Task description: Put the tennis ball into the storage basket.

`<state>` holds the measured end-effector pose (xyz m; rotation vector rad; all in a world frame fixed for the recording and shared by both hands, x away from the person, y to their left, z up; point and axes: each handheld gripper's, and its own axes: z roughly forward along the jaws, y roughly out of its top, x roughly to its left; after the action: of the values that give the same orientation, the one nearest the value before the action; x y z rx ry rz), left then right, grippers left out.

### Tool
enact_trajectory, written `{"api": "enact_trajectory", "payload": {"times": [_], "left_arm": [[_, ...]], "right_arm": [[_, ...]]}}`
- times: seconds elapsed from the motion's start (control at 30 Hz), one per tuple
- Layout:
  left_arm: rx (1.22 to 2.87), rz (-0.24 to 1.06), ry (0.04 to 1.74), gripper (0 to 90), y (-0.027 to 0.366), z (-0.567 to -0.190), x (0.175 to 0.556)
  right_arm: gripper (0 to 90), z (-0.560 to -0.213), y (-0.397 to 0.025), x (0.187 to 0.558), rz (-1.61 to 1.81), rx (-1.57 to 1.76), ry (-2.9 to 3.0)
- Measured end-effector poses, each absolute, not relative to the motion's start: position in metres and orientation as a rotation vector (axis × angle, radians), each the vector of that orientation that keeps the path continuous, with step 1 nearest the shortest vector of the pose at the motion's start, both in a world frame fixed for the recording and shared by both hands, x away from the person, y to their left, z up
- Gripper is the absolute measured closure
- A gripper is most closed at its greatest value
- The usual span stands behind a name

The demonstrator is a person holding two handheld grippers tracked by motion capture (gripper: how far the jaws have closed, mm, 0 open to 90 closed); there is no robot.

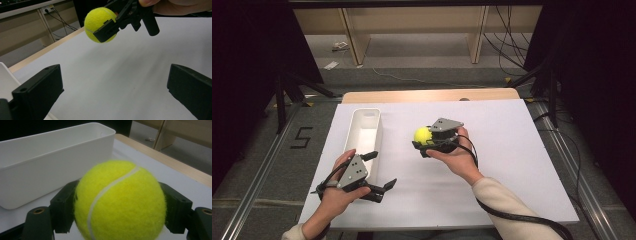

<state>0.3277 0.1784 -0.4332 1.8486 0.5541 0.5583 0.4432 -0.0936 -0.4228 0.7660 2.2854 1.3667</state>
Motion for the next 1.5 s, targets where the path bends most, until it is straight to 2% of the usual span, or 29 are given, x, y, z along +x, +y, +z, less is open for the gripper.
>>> {"api": "enact_trajectory", "payload": {"times": [1.5], "left_arm": [[1.85, 0.561, 0.548, 0.0, 0.178, -0.433, 0.327]], "right_arm": [[26.2, -0.417, -0.082, 0.445, 1.391, 0.755, 2.279]]}}
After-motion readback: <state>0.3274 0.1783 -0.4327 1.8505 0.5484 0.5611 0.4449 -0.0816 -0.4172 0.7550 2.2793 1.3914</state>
